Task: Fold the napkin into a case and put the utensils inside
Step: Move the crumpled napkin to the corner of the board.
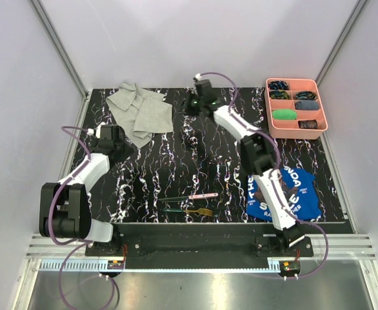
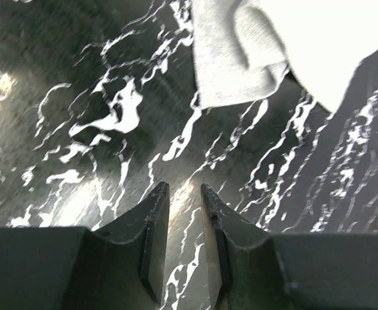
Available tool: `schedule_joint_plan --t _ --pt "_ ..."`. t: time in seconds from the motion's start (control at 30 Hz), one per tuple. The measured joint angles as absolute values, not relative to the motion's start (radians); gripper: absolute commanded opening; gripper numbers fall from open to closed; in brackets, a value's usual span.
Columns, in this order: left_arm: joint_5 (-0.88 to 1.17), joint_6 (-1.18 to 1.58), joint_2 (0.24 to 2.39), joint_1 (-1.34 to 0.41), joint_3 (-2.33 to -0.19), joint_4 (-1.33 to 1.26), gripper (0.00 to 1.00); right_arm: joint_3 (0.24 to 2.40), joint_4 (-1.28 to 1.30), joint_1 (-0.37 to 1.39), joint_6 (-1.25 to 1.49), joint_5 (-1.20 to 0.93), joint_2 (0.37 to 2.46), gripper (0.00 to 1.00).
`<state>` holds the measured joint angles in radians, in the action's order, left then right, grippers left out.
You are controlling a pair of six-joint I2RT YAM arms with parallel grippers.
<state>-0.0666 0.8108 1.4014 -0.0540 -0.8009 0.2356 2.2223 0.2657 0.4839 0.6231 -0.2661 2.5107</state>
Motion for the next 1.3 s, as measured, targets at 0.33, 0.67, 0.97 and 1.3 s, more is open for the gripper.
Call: schedule_joint_plan --t 0.33,0.67,0.97,1.3 --pt "0.019 0.849 1.431 -0.001 -0.811 0.189 0.28 2.588 0.336 0.598 0.683 -0.273 2.790 0.04" --pt "0.102 0.884 1.407 -0.001 -0.798 0.164 0.31 2.566 0.373 0.607 0.716 -0.215 2.811 0.00" --pt "0.102 0.859 1.335 -0.001 -0.794 0.171 0.37 2.352 0.365 0.600 0.725 -0.157 2.696 0.00" --pt "0.112 0.781 1.372 -0.005 -0.794 0.211 0.45 1.628 0.390 0.595 0.617 0.027 2.207 0.00"
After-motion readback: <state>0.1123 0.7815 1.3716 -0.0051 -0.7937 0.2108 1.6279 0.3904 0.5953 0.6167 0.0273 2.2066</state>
